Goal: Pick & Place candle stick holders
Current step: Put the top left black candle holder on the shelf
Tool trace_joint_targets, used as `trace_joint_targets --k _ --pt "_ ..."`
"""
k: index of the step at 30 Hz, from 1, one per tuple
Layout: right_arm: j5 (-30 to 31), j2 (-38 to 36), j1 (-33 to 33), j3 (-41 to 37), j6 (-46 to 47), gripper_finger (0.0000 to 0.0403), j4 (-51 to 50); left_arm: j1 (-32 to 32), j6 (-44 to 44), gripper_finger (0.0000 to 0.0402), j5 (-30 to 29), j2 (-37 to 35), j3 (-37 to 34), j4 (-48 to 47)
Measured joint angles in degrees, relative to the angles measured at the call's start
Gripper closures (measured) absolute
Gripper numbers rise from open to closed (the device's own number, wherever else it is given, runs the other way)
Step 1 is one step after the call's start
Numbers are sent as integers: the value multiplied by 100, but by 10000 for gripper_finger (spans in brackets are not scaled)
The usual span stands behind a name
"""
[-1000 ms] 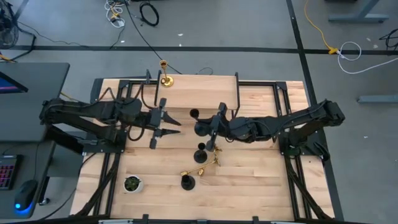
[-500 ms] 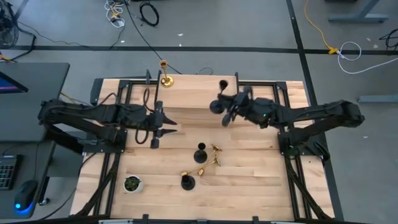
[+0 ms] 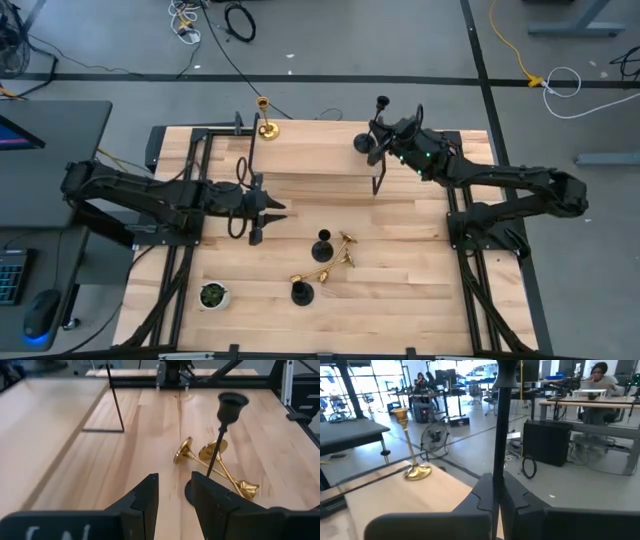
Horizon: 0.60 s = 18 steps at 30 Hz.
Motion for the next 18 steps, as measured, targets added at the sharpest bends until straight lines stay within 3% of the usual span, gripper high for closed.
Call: trace_joint_targets --k 6,18 --pt "-318 48 -514 2 68 403 -1 0 -111 282 -2 0 -148 103" --pt "-482 1023 -972 4 -3 403 809 -2 -109 282 -2 0 -148 314"
